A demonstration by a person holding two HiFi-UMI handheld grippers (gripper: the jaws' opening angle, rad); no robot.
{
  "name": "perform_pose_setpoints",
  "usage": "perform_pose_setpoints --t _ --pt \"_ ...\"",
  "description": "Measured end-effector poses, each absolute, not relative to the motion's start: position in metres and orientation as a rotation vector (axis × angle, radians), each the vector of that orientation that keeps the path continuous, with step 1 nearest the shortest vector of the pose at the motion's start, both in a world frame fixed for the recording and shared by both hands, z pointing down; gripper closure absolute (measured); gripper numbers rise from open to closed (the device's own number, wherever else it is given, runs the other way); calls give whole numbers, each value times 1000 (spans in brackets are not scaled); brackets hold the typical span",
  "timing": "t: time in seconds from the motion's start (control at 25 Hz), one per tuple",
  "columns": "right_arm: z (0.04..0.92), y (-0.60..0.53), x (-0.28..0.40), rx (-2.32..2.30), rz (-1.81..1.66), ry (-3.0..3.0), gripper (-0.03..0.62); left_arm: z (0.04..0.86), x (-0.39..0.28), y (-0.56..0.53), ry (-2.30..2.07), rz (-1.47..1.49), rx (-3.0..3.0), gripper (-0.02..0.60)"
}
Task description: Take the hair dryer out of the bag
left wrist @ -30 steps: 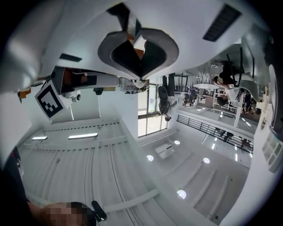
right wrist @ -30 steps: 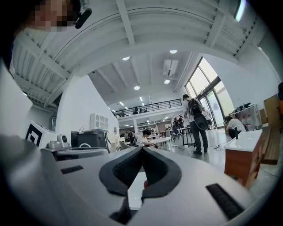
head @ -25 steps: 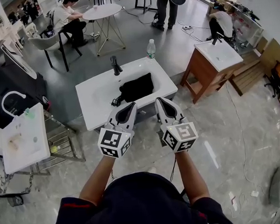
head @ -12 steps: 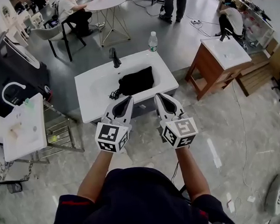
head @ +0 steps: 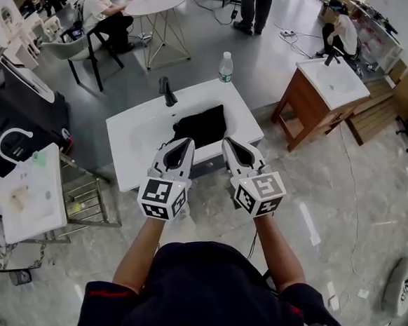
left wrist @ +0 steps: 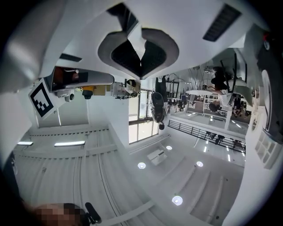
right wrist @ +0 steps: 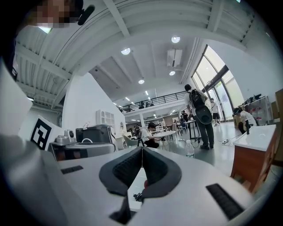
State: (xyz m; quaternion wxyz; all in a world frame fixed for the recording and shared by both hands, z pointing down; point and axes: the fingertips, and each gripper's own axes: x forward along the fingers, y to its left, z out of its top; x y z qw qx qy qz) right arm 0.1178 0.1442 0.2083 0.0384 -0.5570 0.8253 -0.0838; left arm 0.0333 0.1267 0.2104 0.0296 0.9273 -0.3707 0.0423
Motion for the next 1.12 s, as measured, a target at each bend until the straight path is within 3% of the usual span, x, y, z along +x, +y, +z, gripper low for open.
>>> perform_pose_setpoints --t 1.12 --pt "216 -63 67 -1851 -325 2527 560 227 -17 -81 -970 115 2807 569"
